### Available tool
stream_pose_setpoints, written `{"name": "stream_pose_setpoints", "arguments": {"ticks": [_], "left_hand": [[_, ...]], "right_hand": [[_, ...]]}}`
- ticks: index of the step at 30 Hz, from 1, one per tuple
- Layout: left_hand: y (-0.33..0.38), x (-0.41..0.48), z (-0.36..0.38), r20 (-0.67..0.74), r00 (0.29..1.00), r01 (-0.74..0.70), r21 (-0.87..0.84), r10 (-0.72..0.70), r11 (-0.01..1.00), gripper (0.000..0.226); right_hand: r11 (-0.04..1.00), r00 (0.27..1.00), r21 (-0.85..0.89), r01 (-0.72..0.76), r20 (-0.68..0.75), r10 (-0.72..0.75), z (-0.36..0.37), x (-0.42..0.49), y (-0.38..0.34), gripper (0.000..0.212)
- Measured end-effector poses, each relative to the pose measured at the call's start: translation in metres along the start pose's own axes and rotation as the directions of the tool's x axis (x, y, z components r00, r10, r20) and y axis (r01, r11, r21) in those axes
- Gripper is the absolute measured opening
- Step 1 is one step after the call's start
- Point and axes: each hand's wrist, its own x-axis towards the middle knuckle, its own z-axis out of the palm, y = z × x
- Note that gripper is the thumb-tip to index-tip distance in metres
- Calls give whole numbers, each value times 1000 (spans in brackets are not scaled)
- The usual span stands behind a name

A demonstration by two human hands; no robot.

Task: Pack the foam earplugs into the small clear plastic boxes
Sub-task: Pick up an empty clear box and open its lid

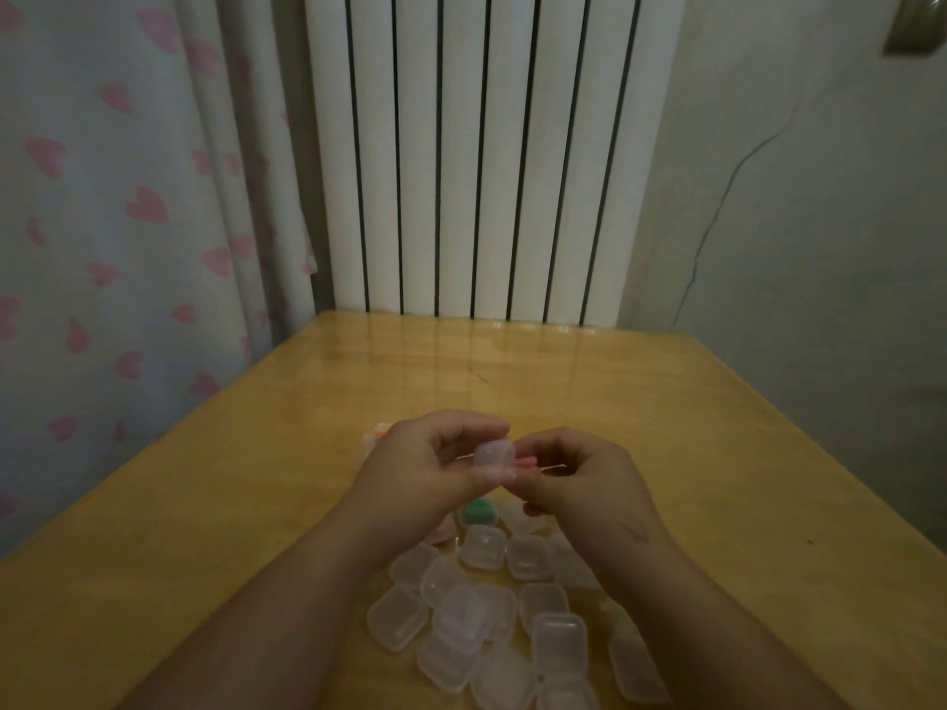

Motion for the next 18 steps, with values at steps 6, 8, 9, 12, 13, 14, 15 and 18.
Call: {"name": "stream_pose_setpoints", "arguments": {"ticks": [6,8,9,12,13,14,15,18], "left_hand": [[1,2,-4,-21,996,88,119,-86,989,34],[4,1,-3,-16,993,117,157,-116,981,32],[6,0,-2,-17,993,120,163,-118,979,32],[4,0,-2,-1,995,95,161,-96,982,40],[3,0,-2,12,996,84,150,-87,985,40],[2,0,-3,28,997,72,121,-76,990,37],[2,0,-3,44,997,65,77,-68,995,33],[2,0,-2,81,993,91,-33,-89,995,21]], "right_hand": [[999,999,-22,29,-38,-29,2,-1,0,16],[999,998,-29,39,-45,-40,3,0,1,17],[999,998,-32,44,-49,-46,3,0,2,17],[999,996,-18,49,-75,-50,4,1,3,20],[998,995,-18,53,-87,-54,3,2,3,20],[998,993,-30,59,-97,-61,3,2,3,19],[997,992,-46,64,-104,-69,3,3,3,19],[996,990,-46,77,-113,-82,1,3,3,15]]}}
